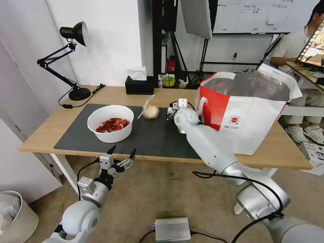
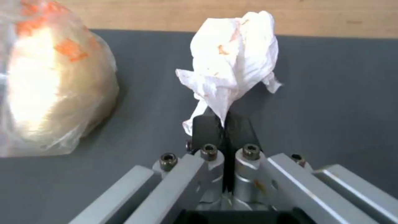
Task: Pick up the trash from the table and place it into the takeout bag.
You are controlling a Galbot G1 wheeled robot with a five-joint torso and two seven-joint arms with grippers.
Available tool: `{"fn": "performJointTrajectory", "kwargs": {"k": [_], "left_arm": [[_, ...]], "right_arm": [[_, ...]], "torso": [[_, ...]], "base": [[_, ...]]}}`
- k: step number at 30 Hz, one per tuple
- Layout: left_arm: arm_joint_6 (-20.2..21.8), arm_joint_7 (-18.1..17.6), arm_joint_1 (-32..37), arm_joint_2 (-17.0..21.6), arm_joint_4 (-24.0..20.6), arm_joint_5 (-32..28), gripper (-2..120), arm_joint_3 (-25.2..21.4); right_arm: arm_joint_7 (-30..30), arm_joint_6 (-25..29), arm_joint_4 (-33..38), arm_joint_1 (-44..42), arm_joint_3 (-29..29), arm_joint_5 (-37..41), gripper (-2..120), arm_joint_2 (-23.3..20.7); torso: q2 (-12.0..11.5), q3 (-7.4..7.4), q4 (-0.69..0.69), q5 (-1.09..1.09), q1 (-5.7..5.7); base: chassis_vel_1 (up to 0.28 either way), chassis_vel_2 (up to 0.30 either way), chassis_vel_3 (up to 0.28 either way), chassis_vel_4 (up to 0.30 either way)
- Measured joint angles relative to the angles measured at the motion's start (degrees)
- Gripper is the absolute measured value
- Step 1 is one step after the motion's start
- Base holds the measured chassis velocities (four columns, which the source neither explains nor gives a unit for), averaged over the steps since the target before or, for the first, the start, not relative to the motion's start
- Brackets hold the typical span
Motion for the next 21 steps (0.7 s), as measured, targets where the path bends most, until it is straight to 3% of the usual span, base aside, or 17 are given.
{"fn": "performJointTrajectory", "kwargs": {"k": [9, 21], "left_arm": [[0.0, 0.0, 0.5, 0.3, -0.3, -0.3, 100, -0.6], [0.0, -0.1, 1.7, 0.2, -0.9, -0.4, 100, -1.1]], "right_arm": [[2.2, -0.3, 9.2, -2.5, -1.6, 3.5, 0, -4.2], [11.3, -1.5, 30.4, -11.1, -2.9, 8.7, 0, -11.0]], "torso": [[0.0, 0.0, -0.02, 0.0, 0.0], [0.0, 0.0, -0.01, 0.01, 0.0]], "base": [[0.0, 0.0, 0.0, 0.0], [0.0, 0.0, 0.0, 0.0]]}}
